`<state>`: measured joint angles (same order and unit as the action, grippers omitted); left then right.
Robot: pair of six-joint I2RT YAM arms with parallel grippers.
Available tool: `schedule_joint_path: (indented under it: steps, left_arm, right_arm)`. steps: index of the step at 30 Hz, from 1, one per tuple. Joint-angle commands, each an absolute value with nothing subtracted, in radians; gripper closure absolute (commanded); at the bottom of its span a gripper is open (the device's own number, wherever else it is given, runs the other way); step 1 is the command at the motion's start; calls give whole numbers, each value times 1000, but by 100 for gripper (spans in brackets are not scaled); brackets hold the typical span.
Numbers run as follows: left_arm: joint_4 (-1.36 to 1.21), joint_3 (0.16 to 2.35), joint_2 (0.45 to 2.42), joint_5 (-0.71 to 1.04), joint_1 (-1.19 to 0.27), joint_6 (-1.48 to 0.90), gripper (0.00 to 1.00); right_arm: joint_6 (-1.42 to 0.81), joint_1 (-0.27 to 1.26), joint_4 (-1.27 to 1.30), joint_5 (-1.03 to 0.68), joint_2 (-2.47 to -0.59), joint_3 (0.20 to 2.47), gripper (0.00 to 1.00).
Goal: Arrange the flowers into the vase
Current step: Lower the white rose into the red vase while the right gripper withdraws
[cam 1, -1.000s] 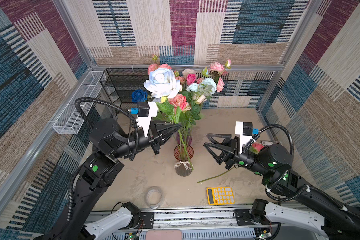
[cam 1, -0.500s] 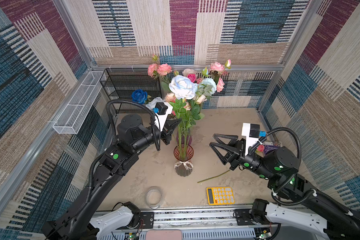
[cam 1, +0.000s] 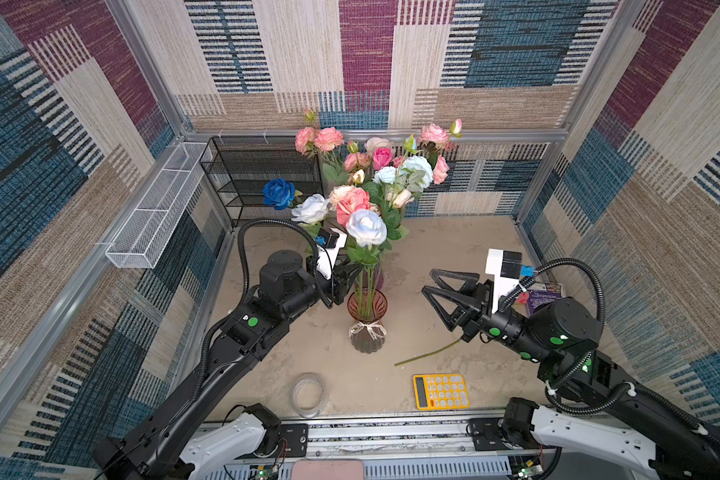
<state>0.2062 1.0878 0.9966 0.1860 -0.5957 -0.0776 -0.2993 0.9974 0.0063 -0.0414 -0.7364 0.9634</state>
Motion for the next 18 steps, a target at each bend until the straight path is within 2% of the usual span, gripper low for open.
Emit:
schedule_joint_path:
  steps: [1, 8, 10, 14, 16, 18]
  left_arm:
    - [171, 1080, 952, 160, -594, -122, 47]
    - [169, 1057, 795, 119, -595, -194, 38]
    - [170, 1044, 753, 103, -595, -218, 35]
    - [184, 992, 681, 53, -595, -285, 28]
    - [192, 959, 654, 42, -595, -313, 25]
    - [204, 933, 630, 27, -595, -338, 23]
  right_arm:
    - [-311, 999, 10, -16, -733, 958, 46]
    - [-357, 998, -40, 55, -720, 922, 43]
    - [-396, 998, -74, 124, -717, 901, 43]
    - [-560, 986, -278, 390, -776, 896, 40]
    - [-647, 926, -365, 409, -822, 898, 40]
    - [-713, 818, -408, 342, -856, 880, 40]
